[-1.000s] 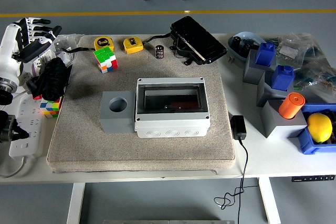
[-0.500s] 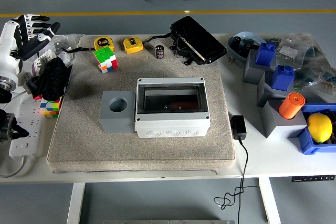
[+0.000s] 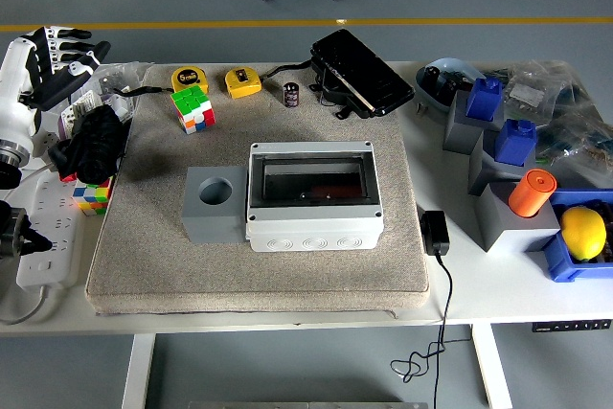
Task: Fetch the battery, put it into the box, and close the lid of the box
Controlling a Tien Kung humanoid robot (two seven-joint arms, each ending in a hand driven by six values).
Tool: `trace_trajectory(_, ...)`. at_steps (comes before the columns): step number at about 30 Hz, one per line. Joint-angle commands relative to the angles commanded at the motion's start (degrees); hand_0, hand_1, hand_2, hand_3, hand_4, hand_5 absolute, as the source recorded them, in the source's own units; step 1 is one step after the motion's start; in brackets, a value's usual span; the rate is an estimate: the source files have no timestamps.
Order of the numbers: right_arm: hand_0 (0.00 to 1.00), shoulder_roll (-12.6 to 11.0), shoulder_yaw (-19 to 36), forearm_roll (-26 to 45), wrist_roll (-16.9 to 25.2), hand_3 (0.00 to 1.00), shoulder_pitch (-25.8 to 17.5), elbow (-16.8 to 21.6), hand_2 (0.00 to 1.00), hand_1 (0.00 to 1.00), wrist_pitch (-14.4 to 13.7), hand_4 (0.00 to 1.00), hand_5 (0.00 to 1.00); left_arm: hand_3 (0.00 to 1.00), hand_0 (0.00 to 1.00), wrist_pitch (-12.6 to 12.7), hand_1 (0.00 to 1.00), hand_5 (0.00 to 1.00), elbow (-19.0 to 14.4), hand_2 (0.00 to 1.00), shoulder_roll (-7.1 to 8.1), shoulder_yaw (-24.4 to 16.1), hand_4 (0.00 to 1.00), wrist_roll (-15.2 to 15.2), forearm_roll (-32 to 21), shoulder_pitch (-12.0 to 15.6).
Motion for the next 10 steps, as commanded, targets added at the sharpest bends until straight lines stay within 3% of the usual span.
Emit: trace_trajectory(10,0.605,-0.2,-0.5,0.1,0.0,0.549,0.2,0.0,0.612,0.628,0.0,0.934,0.468,0.582,0.469,0.0,0.546,0.456,-0.1,0.565,0.13,0.5,0.905,0.0,-0.1,-0.3)
